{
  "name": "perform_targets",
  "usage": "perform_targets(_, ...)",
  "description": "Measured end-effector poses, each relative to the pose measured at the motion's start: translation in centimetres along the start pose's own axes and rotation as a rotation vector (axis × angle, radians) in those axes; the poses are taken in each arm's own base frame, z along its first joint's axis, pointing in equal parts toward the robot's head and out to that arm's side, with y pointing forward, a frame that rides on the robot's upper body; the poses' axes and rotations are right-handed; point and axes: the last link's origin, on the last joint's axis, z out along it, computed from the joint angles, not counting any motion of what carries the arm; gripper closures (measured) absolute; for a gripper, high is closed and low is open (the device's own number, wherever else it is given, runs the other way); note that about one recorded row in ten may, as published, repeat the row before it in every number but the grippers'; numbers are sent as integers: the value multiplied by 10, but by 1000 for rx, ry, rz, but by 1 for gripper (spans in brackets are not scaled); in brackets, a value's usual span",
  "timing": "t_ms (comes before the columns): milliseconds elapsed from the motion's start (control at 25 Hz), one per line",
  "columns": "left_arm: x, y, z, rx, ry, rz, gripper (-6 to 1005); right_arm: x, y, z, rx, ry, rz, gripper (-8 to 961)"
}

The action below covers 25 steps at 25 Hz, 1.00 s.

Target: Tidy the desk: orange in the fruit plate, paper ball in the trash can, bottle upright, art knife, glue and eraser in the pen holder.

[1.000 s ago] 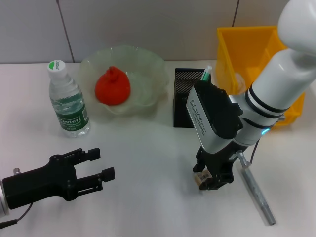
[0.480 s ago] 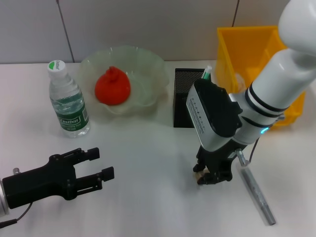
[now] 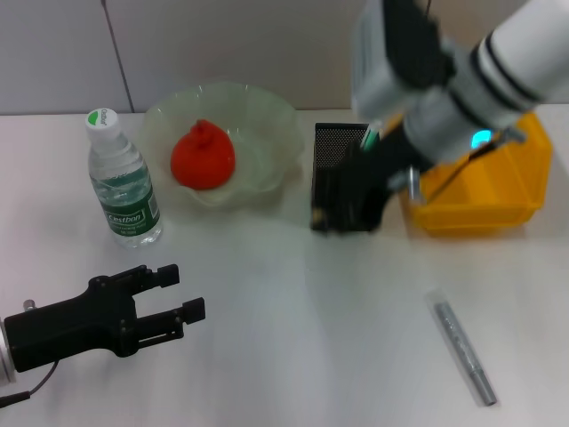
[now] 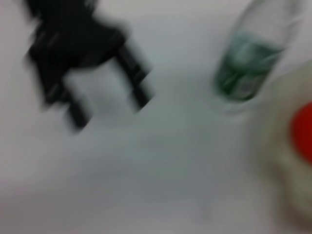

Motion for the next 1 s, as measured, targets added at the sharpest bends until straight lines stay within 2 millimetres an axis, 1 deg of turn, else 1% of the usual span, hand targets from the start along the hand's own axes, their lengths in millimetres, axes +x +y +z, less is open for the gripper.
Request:
perform_targets(80, 0, 0, 0, -1, -1, 1, 213, -4, -10, -13, 64, -36, 56, 707)
perform_targets(160, 1, 0, 0, 0, -2, 2, 213, -4, -19, -23, 134, -62, 103, 707)
perform_targets(280, 0, -1, 0, 5, -3, 2, 213, -1, -32, -30, 228, -90, 157, 706)
perform_targets(520, 1, -2, 0, 5, -5, 3, 213, 7, -44, -26, 309, -105, 214, 696)
perform_targets(720, 1, -2, 0, 6, -6, 4, 213, 14, -48, -16, 319, -92, 244, 685)
perform_targets(1000, 1, -3, -3, 12, -6, 3, 213, 21, -50, -9, 326, -94, 275, 669)
